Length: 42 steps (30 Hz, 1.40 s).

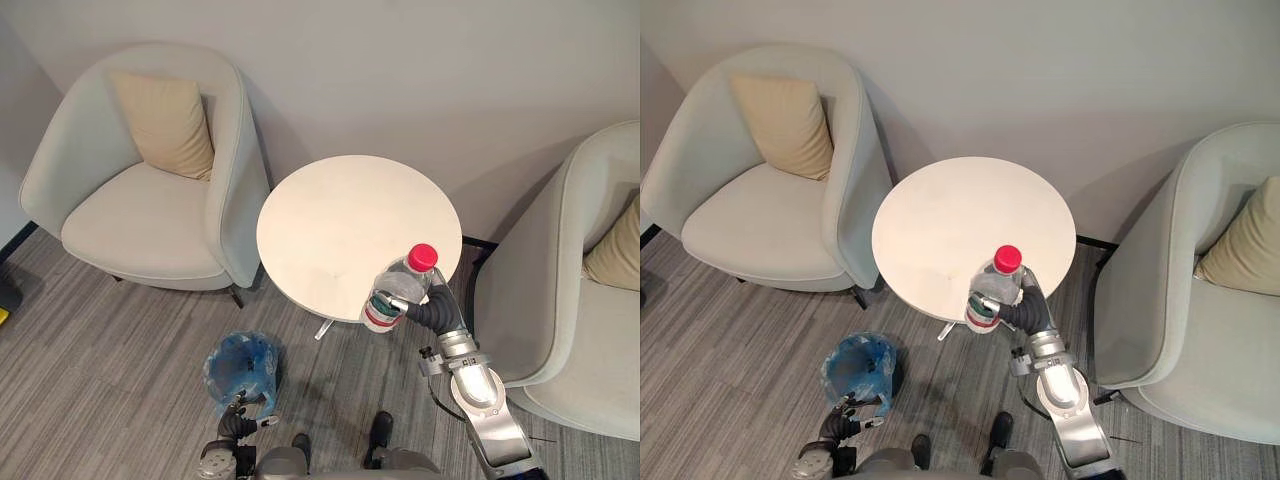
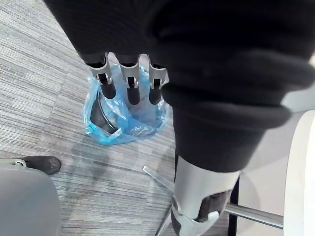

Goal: Gather rubbish on tea table into small bin, then transfer packed bag to large trash can.

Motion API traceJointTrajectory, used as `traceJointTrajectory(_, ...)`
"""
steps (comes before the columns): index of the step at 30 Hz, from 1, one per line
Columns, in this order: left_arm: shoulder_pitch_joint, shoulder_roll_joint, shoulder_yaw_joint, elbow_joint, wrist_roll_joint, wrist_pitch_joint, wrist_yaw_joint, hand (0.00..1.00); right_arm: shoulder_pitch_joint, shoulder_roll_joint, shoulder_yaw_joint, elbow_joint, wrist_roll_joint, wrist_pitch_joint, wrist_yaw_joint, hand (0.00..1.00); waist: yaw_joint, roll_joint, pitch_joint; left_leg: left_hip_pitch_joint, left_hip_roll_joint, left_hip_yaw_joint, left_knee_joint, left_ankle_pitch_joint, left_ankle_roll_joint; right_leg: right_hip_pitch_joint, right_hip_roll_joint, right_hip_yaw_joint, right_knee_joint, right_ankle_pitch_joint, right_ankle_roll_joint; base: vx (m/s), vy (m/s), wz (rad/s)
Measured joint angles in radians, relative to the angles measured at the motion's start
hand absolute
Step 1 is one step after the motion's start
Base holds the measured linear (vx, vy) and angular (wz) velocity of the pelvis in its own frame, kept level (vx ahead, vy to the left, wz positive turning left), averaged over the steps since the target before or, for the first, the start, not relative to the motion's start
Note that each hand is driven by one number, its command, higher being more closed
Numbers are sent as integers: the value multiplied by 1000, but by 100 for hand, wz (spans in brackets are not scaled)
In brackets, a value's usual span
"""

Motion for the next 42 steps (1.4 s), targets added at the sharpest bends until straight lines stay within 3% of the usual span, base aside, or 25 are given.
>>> traceJointTrajectory(7, 3, -2, 0, 5, -1, -1, 1, 0, 4, -12, 33, 32, -36, 0, -3, 100, 3, 4, -2, -3, 8, 6, 3, -4, -1, -38, 3, 19, 61, -18, -10, 5, 2, -7)
traceJointTrajectory(9, 1, 0, 1, 6, -1, -2, 1, 0, 0, -21, 45, 60, -54, 2, -4, 100, 0, 4, -1, -30, 2, 0, 31, -10, 4, -131, -27, 38, 251, -102, -3, -41, 30, 13)
traceJointTrajectory(10, 0, 2, 0, 9, -2, -1, 1, 0, 2, -23, 44, 77, -68, 3, -5, 100, -5, 4, -1, -39, -13, -20, 45, -11, 7, -175, -39, 104, 357, -138, 21, -42, 52, 46)
traceJointTrajectory(12, -7, 4, 0, 8, -2, -3, 2, 0, 7, -27, 36, 81, -75, 8, -9, 100, -12, -3, -1, -66, -34, -85, 78, -14, 12, -195, -59, 226, 452, -198, 63, -62, 8, 97)
traceJointTrajectory(14, -10, 4, 0, 8, -3, -6, 3, 0, 2, -19, 37, 81, -75, 8, -15, 100, -26, -17, -3, -110, -62, -171, 114, -13, 11, -197, -86, 294, 529, -289, 66, -59, -120, 152)
traceJointTrajectory(15, -9, 11, 3, 3, -5, -6, 5, 0, 0, -8, 39, 80, -75, 8, -20, 100, -23, -32, -12, -141, -82, -215, 133, -9, 4, -189, -92, 306, 526, -328, 85, -46, -156, 150)
traceJointTrajectory(18, 1, -2, 20, -2, -7, -6, 13, 0, -53, -11, 45, 84, -74, 8, -32, 100, 14, 6, -15, -194, -42, -284, 113, 23, -32, -170, -60, 220, 422, -293, 64, -73, -169, 70)
traceJointTrajectory(21, -5, -2, 21, -2, -19, -5, 28, 0, -72, -19, 26, 84, -73, 8, -53, 100, 23, 8, -12, -216, -23, -348, 48, 97, -42, -173, -57, 131, 413, -283, 43, -62, -162, 85)
traceJointTrajectory(22, -15, -9, 20, -3, -28, -5, 29, 0, -75, -22, 13, 86, -73, 8, -56, 100, 20, 10, -11, -231, -21, -324, 36, 113, -4, -176, -63, 98, 416, -286, 37, -55, -114, 109)
traceJointTrajectory(23, -22, -19, 20, -6, -41, -5, 29, 0, -80, -25, 6, 93, -73, 9, -66, 100, 21, 9, -9, -244, -15, -257, 31, 117, 87, -176, -66, 72, 415, -283, 33, -31, -64, 71)
traceJointTrajectory(24, -21, -23, 19, -15, -44, -5, 30, 0, -86, -26, 6, 96, -73, 13, -70, 100, 28, 7, -8, -248, -11, -221, 21, 118, 153, -176, -70, 60, 410, -273, 21, -74, -82, 59)
traceJointTrajectory(25, -21, -23, 19, -23, -45, -6, 30, 0, -105, -24, 9, 98, -73, 20, -70, 100, 23, 7, -6, -245, 18, -81, -12, 75, 260, -160, -78, 27, 371, -250, 14, -83, -31, 91)
traceJointTrajectory(26, -32, -30, 15, -20, -43, -6, 28, 0, -122, -19, -3, 97, -71, 20, -74, 100, -2, 9, -2, -249, 37, 32, 0, 31, 223, -132, -106, -24, 318, -229, 15, -106, 14, 113)
traceJointTrajectory(27, -45, -44, 9, -21, -42, -6, 26, 0, -130, -22, -23, 100, -65, 21, -77, 100, -6, 7, 0, -270, 47, 99, 70, 43, 173, -131, -128, -54, 316, -224, 14, -96, 71, 126)
traceJointTrajectory(29, -46, -64, 1, -21, -39, -6, 25, 0, -128, -17, -62, 114, -65, 27, -89, 100, -9, 8, 1, -253, 49, 183, 176, 60, 148, -111, -154, -98, 313, -232, 25, -75, 51, 79)
traceJointTrajectory(31, -24, -75, -4, -19, -31, -6, 25, 0, -115, -16, -101, 118, -65, 29, -92, 100, -34, 63, -21, -144, 63, 215, 27, 87, -7, -69, -127, -153, 302, -232, 53, 37, 96, 74)
traceJointTrajectory(35, -4, -56, -10, -18, -3, -4, 23, 0, -107, 36, -89, 126, -66, 33, -89, 100, -19, 33, -23, -109, 39, 206, -31, 111, -9, -19, -120, -153, 220, -182, 72, 25, 91, 16)
traceJointTrajectory(42, 5, -48, -10, -14, 0, -5, 22, 0, -95, 63, -70, 178, -66, 33, -89, 100, -22, 32, -24, -74, 23, 202, -81, 131, -7, 20, -96, -117, 142, -147, 74, -32, 48, -1)
